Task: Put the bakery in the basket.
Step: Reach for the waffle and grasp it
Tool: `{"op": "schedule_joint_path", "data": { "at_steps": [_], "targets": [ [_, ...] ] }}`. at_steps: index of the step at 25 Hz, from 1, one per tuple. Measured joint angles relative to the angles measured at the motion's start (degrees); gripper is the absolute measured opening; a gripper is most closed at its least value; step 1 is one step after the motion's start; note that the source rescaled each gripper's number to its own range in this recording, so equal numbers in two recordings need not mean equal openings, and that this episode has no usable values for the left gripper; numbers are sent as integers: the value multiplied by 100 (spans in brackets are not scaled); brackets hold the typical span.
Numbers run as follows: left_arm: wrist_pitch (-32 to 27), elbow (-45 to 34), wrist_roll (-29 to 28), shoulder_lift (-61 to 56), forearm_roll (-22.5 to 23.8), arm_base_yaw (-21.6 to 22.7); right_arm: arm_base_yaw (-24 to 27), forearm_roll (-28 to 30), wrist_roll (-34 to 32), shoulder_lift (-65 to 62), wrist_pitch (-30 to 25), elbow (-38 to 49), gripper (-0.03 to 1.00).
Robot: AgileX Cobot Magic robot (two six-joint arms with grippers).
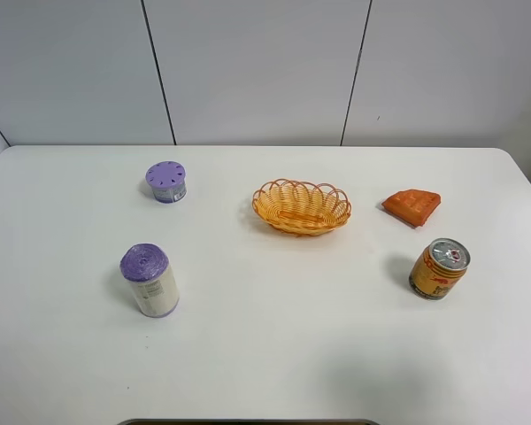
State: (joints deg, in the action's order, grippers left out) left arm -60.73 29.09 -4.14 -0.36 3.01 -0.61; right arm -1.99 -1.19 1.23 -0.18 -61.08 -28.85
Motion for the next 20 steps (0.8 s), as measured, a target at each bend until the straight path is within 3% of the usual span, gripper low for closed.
{"op": "schedule_joint_path", "data": {
  "at_steps": [20],
  "targets": [
    [0,0,0,0,0,0,0,10,-16,0,-18,-81,100]
  ]
}}
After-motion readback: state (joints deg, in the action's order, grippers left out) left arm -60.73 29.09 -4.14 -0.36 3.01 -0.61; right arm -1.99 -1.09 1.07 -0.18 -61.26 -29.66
